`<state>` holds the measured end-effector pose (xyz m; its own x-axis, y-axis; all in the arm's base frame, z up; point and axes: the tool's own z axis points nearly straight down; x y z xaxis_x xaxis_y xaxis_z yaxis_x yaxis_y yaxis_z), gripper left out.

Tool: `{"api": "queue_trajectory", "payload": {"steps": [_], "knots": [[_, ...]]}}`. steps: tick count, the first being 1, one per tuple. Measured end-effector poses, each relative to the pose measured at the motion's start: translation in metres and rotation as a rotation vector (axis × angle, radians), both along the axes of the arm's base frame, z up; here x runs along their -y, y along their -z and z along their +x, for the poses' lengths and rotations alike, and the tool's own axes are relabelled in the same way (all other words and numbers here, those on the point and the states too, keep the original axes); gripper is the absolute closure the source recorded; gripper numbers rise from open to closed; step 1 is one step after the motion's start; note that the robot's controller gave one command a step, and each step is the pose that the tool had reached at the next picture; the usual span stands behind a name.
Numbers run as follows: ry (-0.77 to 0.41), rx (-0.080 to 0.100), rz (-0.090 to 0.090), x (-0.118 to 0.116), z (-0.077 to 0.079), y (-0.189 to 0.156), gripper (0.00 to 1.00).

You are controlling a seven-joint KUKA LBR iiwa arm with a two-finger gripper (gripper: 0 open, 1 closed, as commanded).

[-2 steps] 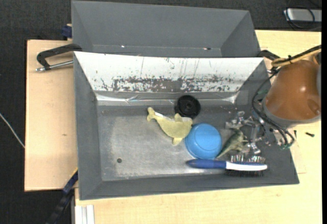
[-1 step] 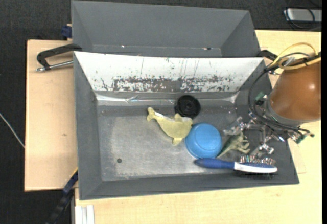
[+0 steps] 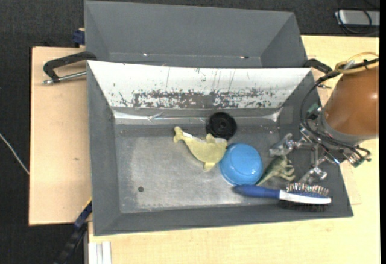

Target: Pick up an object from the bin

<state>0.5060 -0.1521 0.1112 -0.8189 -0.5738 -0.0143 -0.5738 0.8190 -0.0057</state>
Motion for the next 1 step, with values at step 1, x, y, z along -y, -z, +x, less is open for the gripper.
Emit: {"api": "queue_trajectory", "payload": {"steps": [1], "knots": [[-0.071,0.021,-0.001,-0.0044,-0.0015,0.0344,0.0]]}}
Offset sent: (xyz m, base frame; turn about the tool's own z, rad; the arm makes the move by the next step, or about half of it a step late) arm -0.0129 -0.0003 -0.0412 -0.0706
